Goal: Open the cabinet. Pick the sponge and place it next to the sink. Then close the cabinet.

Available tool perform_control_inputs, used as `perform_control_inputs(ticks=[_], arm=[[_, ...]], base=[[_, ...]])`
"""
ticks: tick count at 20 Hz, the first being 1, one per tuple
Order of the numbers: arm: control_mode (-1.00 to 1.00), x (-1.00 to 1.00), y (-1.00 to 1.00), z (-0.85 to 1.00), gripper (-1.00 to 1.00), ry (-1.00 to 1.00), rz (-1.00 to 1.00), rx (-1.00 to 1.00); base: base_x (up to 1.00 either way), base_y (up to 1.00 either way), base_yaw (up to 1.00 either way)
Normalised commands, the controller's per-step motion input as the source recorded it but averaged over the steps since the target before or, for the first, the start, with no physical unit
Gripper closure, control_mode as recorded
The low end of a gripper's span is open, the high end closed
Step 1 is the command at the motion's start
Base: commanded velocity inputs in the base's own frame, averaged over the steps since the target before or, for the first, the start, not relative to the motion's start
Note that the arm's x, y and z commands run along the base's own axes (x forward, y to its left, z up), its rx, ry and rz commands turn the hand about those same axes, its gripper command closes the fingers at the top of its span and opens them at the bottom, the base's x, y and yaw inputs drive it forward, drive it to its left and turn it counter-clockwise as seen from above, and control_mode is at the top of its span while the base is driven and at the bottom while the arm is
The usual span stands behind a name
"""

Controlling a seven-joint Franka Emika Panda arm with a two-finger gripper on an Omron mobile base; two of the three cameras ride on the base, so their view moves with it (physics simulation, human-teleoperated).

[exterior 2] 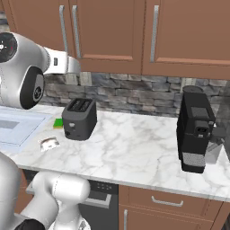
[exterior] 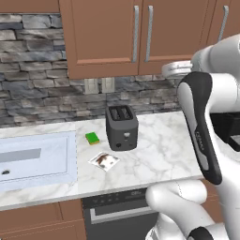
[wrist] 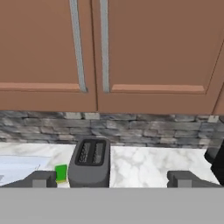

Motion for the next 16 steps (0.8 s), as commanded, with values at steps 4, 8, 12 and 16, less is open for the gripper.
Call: perform_control_inputs(ticks=[4,8,12,16], arm=[[-1.00,0.16,0.13,0.00,-1.00,0.00,-0.09,-0.03],[-1.00,0.13,0.00,0.00,-1.00,0.00,-0.10,0.00],[-1.00,0.10,0.00,0.00,-1.00,0.00,-0.09,0.01],[-1.00,0.12,0.00,0.04,-1.00,0.00,-0.04,0.02]], base=[[0.00,0.00,0.00],[0.00,0.00,0.00],[0.00,0.00,0.00],[0.00,0.00,0.00]])
